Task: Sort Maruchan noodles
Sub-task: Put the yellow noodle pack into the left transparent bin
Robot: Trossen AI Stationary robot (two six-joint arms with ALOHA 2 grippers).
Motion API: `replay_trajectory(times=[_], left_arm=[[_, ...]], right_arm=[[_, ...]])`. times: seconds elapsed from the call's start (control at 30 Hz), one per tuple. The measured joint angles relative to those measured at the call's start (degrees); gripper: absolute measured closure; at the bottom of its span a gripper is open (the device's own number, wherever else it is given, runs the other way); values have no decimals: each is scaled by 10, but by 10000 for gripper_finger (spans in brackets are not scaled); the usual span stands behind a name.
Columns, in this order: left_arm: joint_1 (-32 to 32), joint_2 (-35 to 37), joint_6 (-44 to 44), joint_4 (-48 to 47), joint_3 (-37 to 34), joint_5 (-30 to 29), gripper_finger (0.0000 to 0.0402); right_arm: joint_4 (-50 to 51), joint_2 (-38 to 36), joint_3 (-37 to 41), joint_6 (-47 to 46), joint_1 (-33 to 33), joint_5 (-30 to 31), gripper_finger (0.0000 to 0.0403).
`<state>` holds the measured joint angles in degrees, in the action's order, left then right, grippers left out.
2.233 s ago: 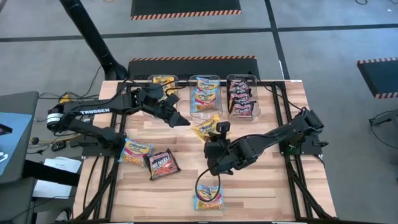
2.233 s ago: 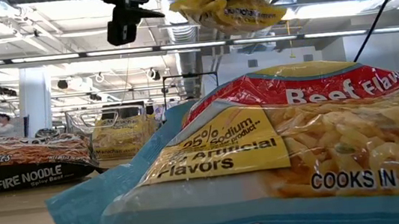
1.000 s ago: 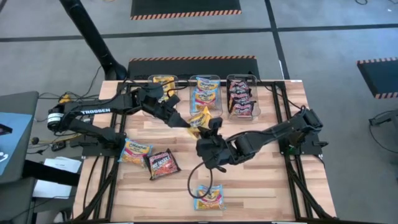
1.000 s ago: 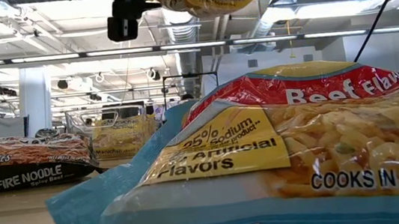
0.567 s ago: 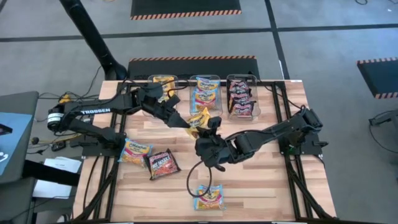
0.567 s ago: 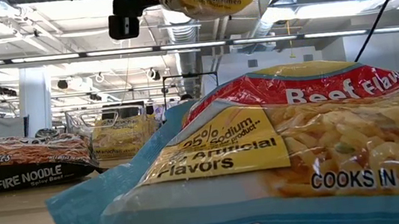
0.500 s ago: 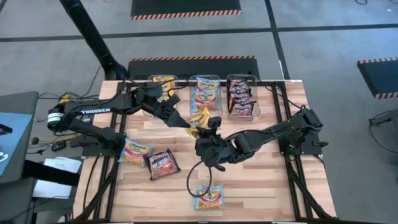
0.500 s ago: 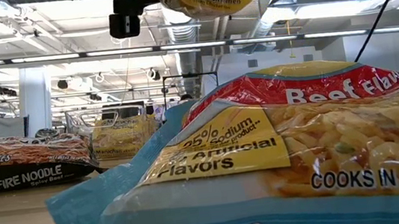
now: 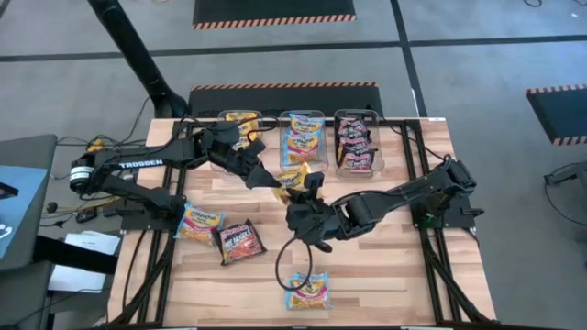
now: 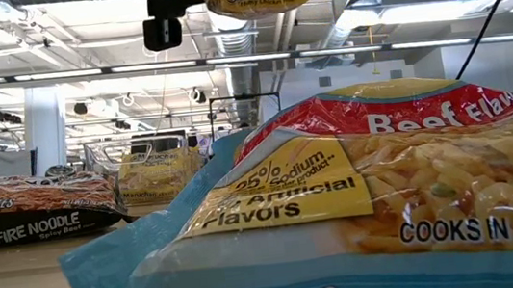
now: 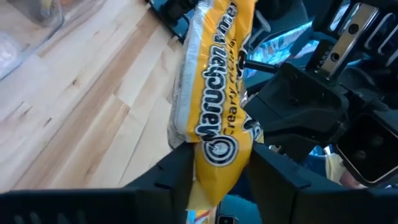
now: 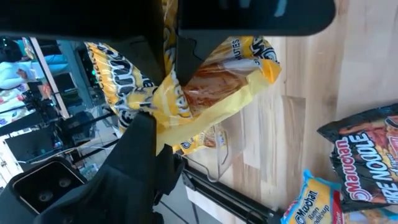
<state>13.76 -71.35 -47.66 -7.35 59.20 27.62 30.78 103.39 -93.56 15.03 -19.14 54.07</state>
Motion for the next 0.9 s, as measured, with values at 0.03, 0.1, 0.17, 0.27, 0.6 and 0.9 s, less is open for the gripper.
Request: replay_trajectory(times=[0.03,0.1,0.17,0.27,0.6,0.9], left_arm=[[0,0,0,0,0,0,285],[0,0,2,0,0,-4,310],[0,0,13,0,0,-12,335],[0,0,30,1,0,-18,370],[-1,0,84,-2,0,-27,401],[-1,0,134,-35,1,-67,401]], right_arm=[[0,0,0,1,0,0,384],[-1,0,0,3,0,-1,384],[0,0,0,3,0,-1,384],[0,0,0,3,0,-1,384],[-2,0,0,23,1,2,322],[-1,-4,0,27,-20,54,228]])
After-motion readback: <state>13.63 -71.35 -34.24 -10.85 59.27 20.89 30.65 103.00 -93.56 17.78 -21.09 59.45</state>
